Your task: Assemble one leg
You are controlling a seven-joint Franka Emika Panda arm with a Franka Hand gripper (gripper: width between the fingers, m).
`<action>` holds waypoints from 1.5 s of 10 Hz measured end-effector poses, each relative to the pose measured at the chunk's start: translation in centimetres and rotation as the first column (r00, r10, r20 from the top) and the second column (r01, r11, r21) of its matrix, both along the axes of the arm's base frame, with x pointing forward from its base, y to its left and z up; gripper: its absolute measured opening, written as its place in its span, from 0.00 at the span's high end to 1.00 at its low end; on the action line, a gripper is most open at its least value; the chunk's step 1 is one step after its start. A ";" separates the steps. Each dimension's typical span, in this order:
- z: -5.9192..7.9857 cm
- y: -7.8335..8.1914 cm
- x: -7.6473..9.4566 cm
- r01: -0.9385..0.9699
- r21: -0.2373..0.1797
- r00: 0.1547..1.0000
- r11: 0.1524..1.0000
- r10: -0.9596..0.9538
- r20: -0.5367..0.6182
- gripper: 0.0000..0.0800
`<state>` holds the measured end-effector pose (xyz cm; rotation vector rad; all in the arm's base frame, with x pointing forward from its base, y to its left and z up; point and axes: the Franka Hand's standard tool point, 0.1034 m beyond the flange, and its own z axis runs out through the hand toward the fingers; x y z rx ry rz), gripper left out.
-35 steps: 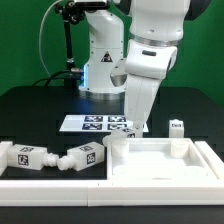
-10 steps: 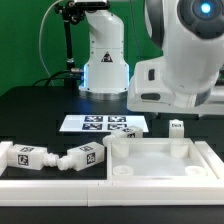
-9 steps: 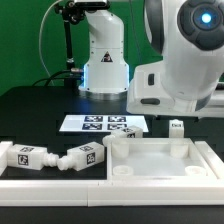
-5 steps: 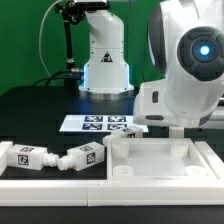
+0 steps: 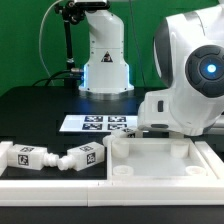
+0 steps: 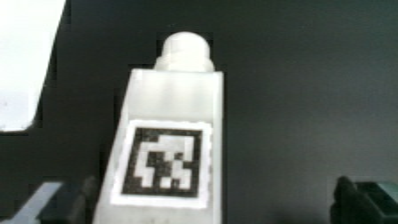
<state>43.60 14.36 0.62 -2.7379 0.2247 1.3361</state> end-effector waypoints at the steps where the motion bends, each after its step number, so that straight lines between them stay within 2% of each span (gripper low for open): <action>1: 0.0 0.0 0.0 0.000 0.000 1.000 1.000 0.000 0.000 0.34; 2: 0.0 0.0 0.0 0.000 0.000 1.000 1.000 0.000 0.000 0.56; 3: 0.0 0.0 0.0 0.000 0.000 1.000 1.000 0.000 0.000 0.56; 4: 0.0 0.0 0.0 0.000 0.000 1.000 1.000 0.000 0.000 0.63; 5: 0.7 -0.4 0.3 -0.013 0.019 1.000 1.000 0.013 -0.004 0.63; 7: 4.6 -2.0 3.8 -0.021 0.057 0.997 0.998 0.017 0.071 0.63; 9: 7.8 -3.7 6.3 -0.015 0.073 0.990 0.997 0.004 0.144 0.63; 10: 8.2 -3.7 6.7 -0.014 0.075 0.988 0.997 0.002 0.156 0.63; 11: 7.6 -3.5 7.1 -0.012 0.070 0.981 0.997 -0.002 0.194 0.63; 12: 7.5 -3.4 8.0 -0.003 0.057 0.955 0.998 -0.014 0.297 0.63; 14: 7.5 -3.6 8.6 0.010 0.037 0.894 0.999 -0.026 0.446 0.63; 15: 7.6 -4.1 9.1 -0.003 0.040 0.861 0.999 -0.018 0.508 0.63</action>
Offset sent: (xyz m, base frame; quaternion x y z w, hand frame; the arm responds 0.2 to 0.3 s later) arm 0.0000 0.0000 0.0000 0.0000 0.0000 0.0000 1.0000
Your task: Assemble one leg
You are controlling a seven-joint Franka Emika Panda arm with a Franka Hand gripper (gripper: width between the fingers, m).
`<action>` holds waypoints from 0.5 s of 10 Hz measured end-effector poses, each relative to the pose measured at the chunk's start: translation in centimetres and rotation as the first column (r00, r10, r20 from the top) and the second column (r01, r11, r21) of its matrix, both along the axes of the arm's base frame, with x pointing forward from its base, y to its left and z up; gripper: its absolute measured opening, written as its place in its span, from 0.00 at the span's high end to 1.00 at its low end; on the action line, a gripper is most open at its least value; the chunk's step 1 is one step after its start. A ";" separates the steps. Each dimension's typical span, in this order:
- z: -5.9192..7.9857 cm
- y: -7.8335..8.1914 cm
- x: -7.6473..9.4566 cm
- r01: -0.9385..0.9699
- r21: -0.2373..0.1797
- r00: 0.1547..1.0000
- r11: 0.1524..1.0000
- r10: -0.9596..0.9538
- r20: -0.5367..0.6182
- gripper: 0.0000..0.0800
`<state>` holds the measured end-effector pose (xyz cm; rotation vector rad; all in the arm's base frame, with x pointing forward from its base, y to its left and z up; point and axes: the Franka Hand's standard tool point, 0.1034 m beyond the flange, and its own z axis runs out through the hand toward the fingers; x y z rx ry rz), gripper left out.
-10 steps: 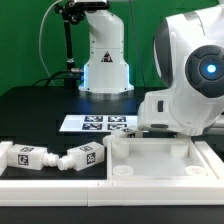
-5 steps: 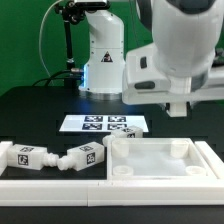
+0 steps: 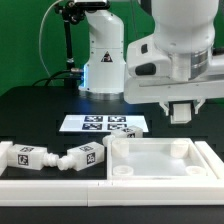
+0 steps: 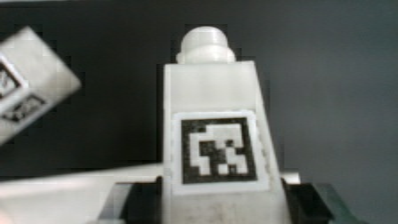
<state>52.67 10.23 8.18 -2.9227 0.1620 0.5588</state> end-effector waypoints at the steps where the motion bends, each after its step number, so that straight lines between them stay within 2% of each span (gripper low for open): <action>1: 1.3 -0.2 1.2 -0.011 0.001 0.998 1.000 0.011 0.058 0.63; 2: 3.3 -0.3 3.1 -0.036 0.006 0.990 0.999 0.035 0.137 0.63; 3: 4.2 -0.4 4.6 -0.058 -0.004 0.976 0.998 0.058 0.210 0.63; 4: 4.6 -0.1 5.7 -0.046 -0.014 0.949 0.999 0.048 0.311 0.63; 5: 4.2 -0.3 5.4 -0.035 -0.026 0.926 0.999 0.042 0.376 0.63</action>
Offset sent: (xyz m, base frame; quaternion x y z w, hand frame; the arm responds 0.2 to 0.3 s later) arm 0.0348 0.0013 0.0283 -0.0421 0.2147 -0.0686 0.9734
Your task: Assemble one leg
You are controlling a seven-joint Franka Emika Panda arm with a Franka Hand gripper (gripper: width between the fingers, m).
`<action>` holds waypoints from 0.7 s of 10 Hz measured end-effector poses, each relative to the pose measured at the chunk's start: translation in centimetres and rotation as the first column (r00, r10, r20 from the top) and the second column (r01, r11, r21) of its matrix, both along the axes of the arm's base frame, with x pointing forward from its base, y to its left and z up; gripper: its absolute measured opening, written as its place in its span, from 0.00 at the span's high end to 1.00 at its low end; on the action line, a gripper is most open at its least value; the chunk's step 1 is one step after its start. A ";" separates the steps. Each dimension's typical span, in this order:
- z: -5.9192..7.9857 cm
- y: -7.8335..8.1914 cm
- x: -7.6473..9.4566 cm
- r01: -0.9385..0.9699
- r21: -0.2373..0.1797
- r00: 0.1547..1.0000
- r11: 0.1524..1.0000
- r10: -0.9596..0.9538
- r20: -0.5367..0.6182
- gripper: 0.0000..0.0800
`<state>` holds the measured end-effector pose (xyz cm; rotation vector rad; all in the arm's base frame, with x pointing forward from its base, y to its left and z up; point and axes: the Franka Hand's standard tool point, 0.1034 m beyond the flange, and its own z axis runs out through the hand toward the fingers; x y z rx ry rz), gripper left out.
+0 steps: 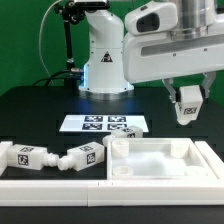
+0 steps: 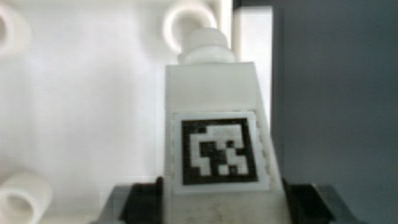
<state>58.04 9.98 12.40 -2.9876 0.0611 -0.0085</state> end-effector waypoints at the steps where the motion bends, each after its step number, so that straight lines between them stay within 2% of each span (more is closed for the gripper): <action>1: -0.2 -0.1 -0.1 0.007 -0.006 0.998 1.000 -0.007 0.056 0.63; 3: -0.2 -0.4 0.8 0.014 -0.019 0.980 1.000 -0.010 0.197 0.63; 4: 0.3 -0.6 1.6 -0.035 -0.037 0.971 0.999 0.042 0.236 0.63; 5: 1.3 -0.3 3.1 -0.064 -0.050 0.954 0.997 0.076 0.290 0.63; 6: 1.4 0.1 4.6 -0.100 -0.081 0.907 0.992 0.125 0.403 0.63; 7: 1.3 0.0 5.1 -0.091 -0.094 0.869 0.991 0.125 0.479 0.63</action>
Offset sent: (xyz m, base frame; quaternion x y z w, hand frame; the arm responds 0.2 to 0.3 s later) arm 0.0365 -0.0232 0.0088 -0.0455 0.1647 -0.1581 0.9725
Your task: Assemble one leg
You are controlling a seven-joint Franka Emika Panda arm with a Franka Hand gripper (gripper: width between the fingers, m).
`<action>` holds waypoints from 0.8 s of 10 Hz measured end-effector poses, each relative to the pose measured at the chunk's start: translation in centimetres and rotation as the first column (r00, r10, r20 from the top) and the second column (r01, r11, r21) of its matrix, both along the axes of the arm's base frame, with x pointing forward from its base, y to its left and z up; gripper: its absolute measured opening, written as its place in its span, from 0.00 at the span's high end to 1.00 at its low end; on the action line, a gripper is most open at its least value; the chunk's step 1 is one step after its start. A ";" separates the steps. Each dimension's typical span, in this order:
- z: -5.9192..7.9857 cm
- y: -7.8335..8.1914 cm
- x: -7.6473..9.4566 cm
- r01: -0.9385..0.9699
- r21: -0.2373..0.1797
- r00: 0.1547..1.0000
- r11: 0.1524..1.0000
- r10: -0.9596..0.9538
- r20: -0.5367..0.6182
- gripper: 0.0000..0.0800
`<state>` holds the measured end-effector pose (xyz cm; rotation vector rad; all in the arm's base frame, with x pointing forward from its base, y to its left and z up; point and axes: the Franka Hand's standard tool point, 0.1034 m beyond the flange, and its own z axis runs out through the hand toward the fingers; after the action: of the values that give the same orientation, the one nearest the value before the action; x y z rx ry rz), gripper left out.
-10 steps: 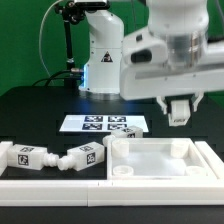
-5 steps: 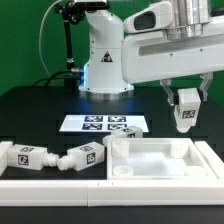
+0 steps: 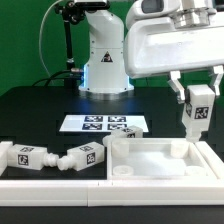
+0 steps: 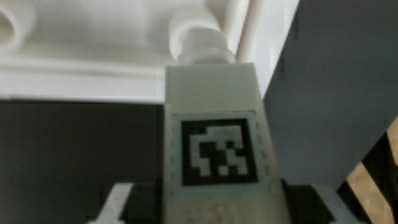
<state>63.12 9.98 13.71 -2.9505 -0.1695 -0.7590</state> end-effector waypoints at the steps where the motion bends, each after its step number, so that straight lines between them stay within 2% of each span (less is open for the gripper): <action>1: -0.2 -0.3 -0.1 0.011 -0.002 0.998 1.000 -0.011 0.062 0.63; 3: -0.5 -0.2 -0.3 0.007 -0.002 0.999 1.000 -0.007 0.034 0.63; 4: -1.0 -0.6 -0.3 -0.011 -0.018 0.999 1.000 0.012 0.034 0.63; 5: -2.1 -1.2 -0.2 -0.026 -0.035 0.999 0.999 0.027 0.030 0.63; 7: -2.9 -1.0 0.7 -0.023 -0.031 0.999 0.999 0.024 0.030 0.63; 8: -3.6 -0.6 0.5 -0.028 -0.030 0.999 0.999 0.029 0.021 0.63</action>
Offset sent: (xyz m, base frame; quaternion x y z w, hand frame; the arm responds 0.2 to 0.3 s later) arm 0.0000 0.0000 0.0000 0.0000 0.0000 0.0000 1.0000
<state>63.65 9.39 10.15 -2.9617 -0.2254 -0.7919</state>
